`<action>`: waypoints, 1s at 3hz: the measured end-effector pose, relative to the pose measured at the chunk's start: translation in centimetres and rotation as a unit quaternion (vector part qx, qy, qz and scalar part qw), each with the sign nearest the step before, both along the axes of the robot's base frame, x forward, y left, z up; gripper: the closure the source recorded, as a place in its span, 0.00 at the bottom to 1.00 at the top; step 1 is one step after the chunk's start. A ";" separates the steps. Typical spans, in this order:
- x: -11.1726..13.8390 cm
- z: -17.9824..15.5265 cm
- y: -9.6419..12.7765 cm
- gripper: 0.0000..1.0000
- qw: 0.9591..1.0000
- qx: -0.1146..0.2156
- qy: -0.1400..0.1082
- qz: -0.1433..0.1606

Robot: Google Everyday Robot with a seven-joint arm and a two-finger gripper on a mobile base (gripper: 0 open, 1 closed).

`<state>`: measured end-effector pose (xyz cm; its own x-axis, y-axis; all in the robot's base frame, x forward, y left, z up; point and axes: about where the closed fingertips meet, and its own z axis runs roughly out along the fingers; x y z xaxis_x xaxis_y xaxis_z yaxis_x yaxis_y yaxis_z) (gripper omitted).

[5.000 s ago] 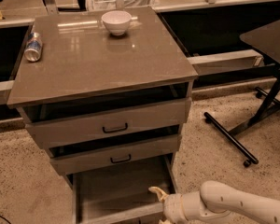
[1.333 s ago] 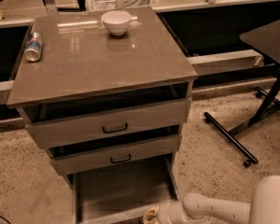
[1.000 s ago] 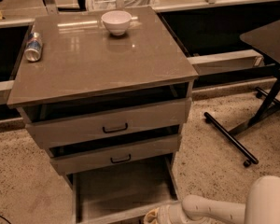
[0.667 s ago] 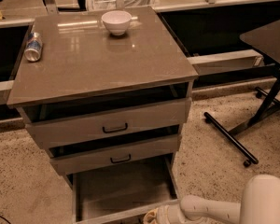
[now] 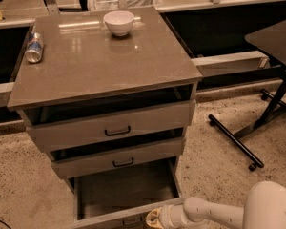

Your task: Close bottom drawer

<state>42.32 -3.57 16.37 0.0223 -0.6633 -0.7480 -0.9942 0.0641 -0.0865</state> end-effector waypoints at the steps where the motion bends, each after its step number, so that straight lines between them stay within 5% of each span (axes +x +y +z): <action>1: 1.9 0.1 -0.3 1.00 1.000 0.010 -0.020 -0.022; 2: 3.6 0.1 -0.4 0.82 0.999 0.020 -0.039 -0.021; 3: 5.7 0.4 0.0 0.50 0.997 0.036 -0.057 -0.026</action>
Offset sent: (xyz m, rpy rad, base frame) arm 0.0600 -0.0094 0.0023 0.0607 -0.1265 -0.0393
